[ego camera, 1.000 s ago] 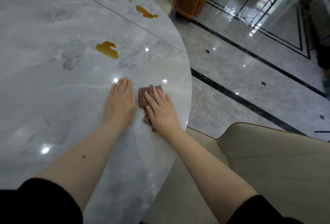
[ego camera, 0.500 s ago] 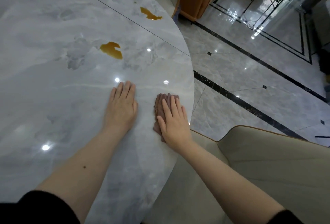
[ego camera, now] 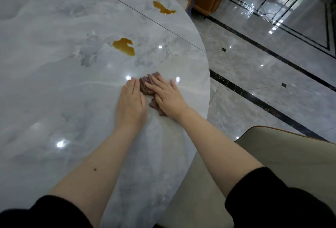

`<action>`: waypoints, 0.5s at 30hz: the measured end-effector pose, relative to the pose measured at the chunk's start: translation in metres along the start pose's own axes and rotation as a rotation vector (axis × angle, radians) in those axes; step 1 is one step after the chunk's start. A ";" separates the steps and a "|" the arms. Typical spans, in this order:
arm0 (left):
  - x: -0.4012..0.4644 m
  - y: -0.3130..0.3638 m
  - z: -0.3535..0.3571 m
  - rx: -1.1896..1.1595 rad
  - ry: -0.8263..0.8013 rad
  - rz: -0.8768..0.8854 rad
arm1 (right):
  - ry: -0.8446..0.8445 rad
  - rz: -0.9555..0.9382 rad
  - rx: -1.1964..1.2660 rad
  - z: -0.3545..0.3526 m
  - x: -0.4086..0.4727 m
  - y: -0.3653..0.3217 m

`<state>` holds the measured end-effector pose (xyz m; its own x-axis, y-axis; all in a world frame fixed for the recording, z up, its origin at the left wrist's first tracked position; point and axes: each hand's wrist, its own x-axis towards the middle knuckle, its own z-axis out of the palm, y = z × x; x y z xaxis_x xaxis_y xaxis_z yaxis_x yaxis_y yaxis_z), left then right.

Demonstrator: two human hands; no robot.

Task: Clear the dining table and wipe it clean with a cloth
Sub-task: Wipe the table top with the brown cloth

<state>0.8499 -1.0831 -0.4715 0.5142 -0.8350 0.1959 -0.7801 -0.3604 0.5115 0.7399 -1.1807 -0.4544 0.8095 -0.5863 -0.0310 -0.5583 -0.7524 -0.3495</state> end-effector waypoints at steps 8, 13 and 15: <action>-0.024 -0.003 -0.013 -0.072 -0.073 0.085 | -0.052 -0.102 0.011 0.002 -0.097 -0.007; -0.059 -0.005 -0.017 0.051 -0.224 0.186 | -0.066 -0.055 0.062 0.005 -0.140 -0.021; -0.072 -0.003 -0.021 0.071 -0.259 0.184 | -0.080 -0.050 0.078 0.007 -0.154 -0.026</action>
<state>0.8227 -1.0134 -0.4690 0.2614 -0.9636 0.0557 -0.8793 -0.2140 0.4255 0.6311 -1.0693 -0.4467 0.8498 -0.5203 -0.0852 -0.5033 -0.7526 -0.4245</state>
